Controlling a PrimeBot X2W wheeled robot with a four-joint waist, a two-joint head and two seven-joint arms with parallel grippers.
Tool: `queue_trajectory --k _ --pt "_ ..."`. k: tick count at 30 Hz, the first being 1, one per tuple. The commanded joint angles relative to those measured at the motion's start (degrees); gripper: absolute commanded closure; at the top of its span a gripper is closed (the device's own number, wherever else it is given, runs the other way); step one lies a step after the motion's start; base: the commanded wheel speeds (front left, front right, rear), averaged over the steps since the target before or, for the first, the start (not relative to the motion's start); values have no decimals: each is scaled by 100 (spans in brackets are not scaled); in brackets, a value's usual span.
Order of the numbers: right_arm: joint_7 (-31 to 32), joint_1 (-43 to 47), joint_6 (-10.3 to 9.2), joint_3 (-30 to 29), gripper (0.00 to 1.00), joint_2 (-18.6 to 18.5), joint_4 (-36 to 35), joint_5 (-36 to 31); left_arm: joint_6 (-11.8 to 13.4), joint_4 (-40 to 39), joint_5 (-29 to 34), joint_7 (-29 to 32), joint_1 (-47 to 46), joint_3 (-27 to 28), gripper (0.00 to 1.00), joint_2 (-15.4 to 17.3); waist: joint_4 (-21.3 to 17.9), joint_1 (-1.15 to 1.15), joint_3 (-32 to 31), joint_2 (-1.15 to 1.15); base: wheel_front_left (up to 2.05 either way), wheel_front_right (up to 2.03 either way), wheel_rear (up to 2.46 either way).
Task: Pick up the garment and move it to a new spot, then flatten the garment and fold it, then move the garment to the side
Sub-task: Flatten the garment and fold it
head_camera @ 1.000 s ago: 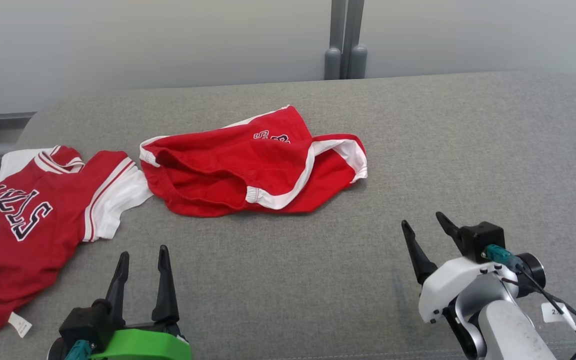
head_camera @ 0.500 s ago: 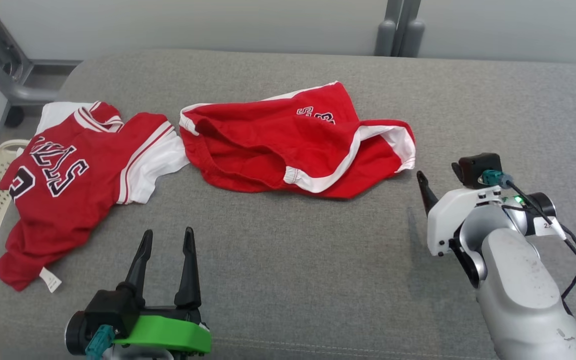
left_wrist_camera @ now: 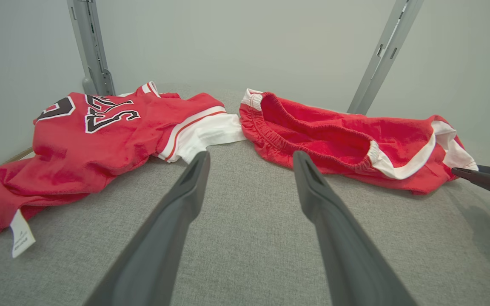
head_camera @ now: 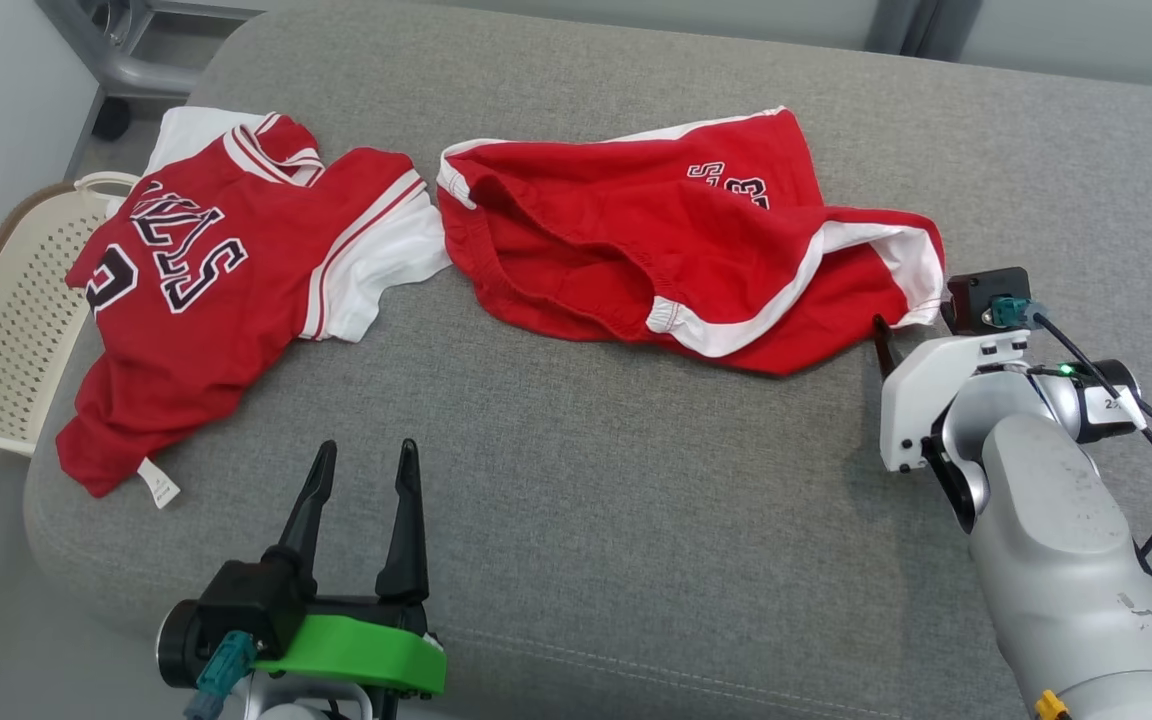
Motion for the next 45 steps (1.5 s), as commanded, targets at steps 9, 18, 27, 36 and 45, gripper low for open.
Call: queue_trajectory --k 9,18,27,36,45 --pt "-141 -140 -2 -272 72 -23 379 -247 51 33 -94 -2 -105 27 0 7 -3 0 40 0 0 0 0" --pt "-283 -241 -2 -355 100 -21 540 -522 63 70 -136 -2 -101 27 0 6 -129 0 -39 0 0 0 0" --pt "-421 71 -4 -700 100 -216 -15 -1260 72 117 -117 -2 83 65 0 6 -272 0 -368 0 0 0 0" --pt "-142 712 -5 -16 100 -740 -652 -1037 85 160 -142 -2 284 87 0 7 -392 0 -659 0 0 0 0" --pt "615 1782 -5 662 100 -1347 -1612 -47 87 174 -159 -2 393 122 0 46 -499 0 -800 0 0 0 0"
